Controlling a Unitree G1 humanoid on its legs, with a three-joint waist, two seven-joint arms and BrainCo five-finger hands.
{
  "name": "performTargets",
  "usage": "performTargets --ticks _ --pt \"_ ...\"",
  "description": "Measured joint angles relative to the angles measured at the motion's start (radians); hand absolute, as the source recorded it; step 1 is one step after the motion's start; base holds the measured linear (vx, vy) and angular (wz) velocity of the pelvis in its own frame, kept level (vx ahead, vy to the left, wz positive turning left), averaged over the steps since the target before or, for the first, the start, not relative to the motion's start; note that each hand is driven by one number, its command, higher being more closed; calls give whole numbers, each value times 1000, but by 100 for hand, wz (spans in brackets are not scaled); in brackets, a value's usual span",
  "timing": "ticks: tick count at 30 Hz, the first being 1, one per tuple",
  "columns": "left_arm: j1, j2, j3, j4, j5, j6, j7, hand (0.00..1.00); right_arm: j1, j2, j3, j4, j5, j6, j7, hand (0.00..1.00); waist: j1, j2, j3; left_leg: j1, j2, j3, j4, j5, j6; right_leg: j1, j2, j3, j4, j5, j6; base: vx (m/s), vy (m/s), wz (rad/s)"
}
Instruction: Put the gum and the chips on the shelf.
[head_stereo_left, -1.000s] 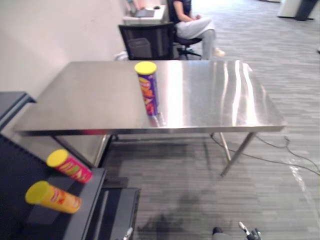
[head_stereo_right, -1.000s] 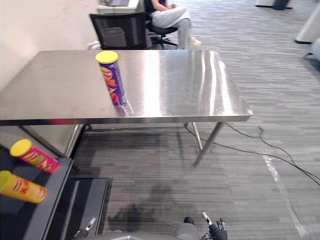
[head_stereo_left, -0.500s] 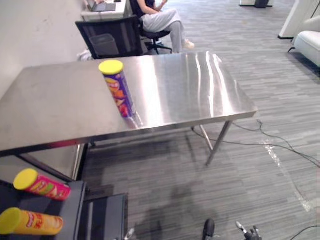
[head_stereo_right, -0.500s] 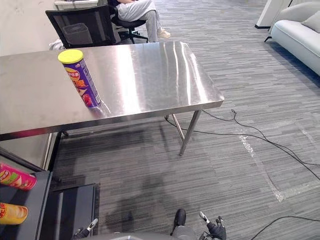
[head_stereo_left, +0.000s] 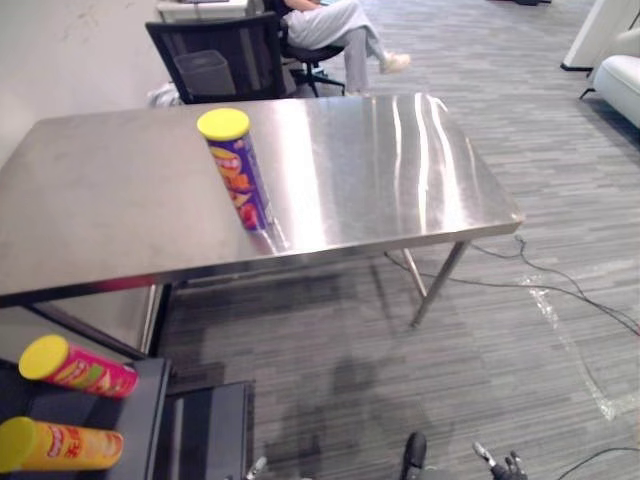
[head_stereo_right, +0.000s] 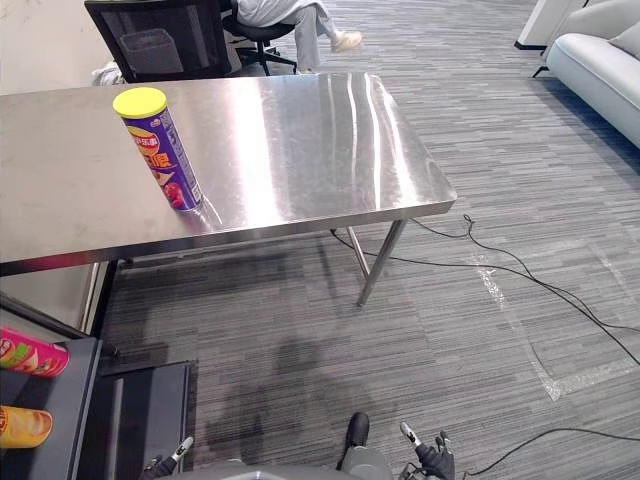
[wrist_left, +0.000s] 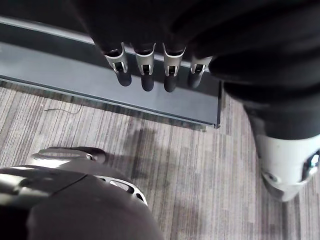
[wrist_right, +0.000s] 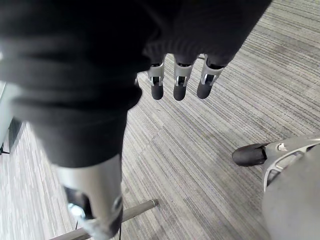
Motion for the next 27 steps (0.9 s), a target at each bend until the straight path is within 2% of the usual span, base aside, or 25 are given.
performTargets --ticks 2,4,6,8,9,10,11,12,13,14,15,16,17,18,19,20,21,23,27 --pt "-1 -2 4 0 0 0 2 0 0 -3 -3 1 0 -2 0 0 -1 4 8 -3 2 -16 29 0 0 7 -1 -3 9 -7 2 -1 -9 4" --pt "-5 -10 23 -1 -2 -3 12 0 1 -9 -16 1 0 -3 1 0 -5 12 33 -11 12 -32 107 2 -2 -1 -12 0 103 -70 0 -44 -16 1" --pt "-4 -13 29 -4 -3 -7 10 0 3 -13 -32 2 0 -2 0 0 -4 8 36 -46 21 -36 209 12 -14 -32 -26 12 190 -123 3 -71 -21 -10" --pt "-5 -12 30 -9 -6 -11 1 0 1 -20 -34 1 -1 0 0 0 -4 3 49 -113 42 -32 363 45 -15 -50 -32 26 253 -158 -7 -54 -59 -22" --pt "-3 -11 33 -14 -29 -19 -7 0 2 -22 -38 1 -1 10 -1 0 -2 1 66 -159 59 -32 478 105 -12 -48 -32 42 282 -178 -18 -25 -90 -23" --pt "-2 -8 40 -15 -50 -22 -9 0 2 -21 -40 1 -1 16 -1 0 -1 -16 72 -183 59 -40 536 162 -13 -44 -43 59 286 -185 -19 -18 -75 -25" --pt "-2 -7 47 -15 -54 -25 -8 0 0 -21 -41 1 -1 18 -2 0 0 -28 79 -199 55 -47 563 172 -17 -42 -52 67 286 -187 -19 -16 -61 -22" --pt "0 -4 57 -17 -58 -24 -8 0 0 -23 -44 -5 -1 19 -2 0 -2 -33 85 -208 42 -50 520 108 -15 -44 -56 80 280 -188 -18 -2 -21 -15" --pt "-3 -6 59 -17 -58 -22 -8 0 -5 -28 -54 -5 -1 19 -2 0 -6 -25 90 -214 36 -48 480 77 -14 -44 -57 81 278 -188 -17 -33 -9 -14" --pt "-4 -12 57 -27 -56 -21 -9 0 -11 -37 -83 -5 -1 23 -2 0 -10 -12 95 -227 15 -45 373 53 -13 -47 -53 84 257 -192 -10 -17 -13 -20" --pt "5 -36 52 -34 -52 -23 -11 0 -13 -61 -97 -8 -1 26 -1 0 -2 42 80 -224 23 -48 185 51 0 -52 -1 94 261 -207 6 -20 -8 -33" --pt "12 -53 48 -38 -47 -29 -13 0 -15 -74 -106 -16 -3 26 2 0 3 89 81 -228 53 -50 138 88 26 -98 25 96 404 -240 -32 20 -11 -38" --pt "20 -42 57 -42 -50 -31 -23 0 -26 -55 -111 -10 -2 36 3 0 7 48 98 -218 30 -29 154 91 22 -137 -17 125 657 -348 -48 64 -54 -13" --pt "33 -23 57 -49 -45 -28 -26 0 -11 -41 -122 -3 -1 41 18 0 0 5 97 -203 4 -25 170 82 7 -92 -49 132 684 -453 -47 86 -84 2" --pt "42 -15 56 -57 -44 -28 -26 0 -5 -38 -126 -5 -1 40 22 0 -2 -24 90 -209 -5 -26 198 71 0 -74 -57 136 643 -496 -27 70 -116 8" --pt "36 -15 46 -50 -41 -22 -24 0 -2 -45 -131 -6 -1 40 28 0 -1 -1 93 -244 13 -56 265 43 -10 -53 -28 148 611 -521 -1 62 -36 -13" --pt "40 -24 34 -43 -39 -22 -24 0 -2 -54 -149 -9 -1 33 36 0 -1 18 90 -252 10 -80 266 44 -9 -35 -21 152 585 -515 7 61 -2 -16" --pt "42 -28 17 -40 -38 -20 -24 0 4 -61 -156 -4 -1 31 42 0 -5 35 81 -259 8 -77 250 60 8 -26 -23 164 573 -513 16 110 52 -18" --pt "29 -21 8 -32 -9 -3 -26 0 13 -30 -157 -4 -32 24 37 0 -17 33 45 -260 -35 -67 250 43 40 -8 -55 173 507 -479 57 224 129 -5"
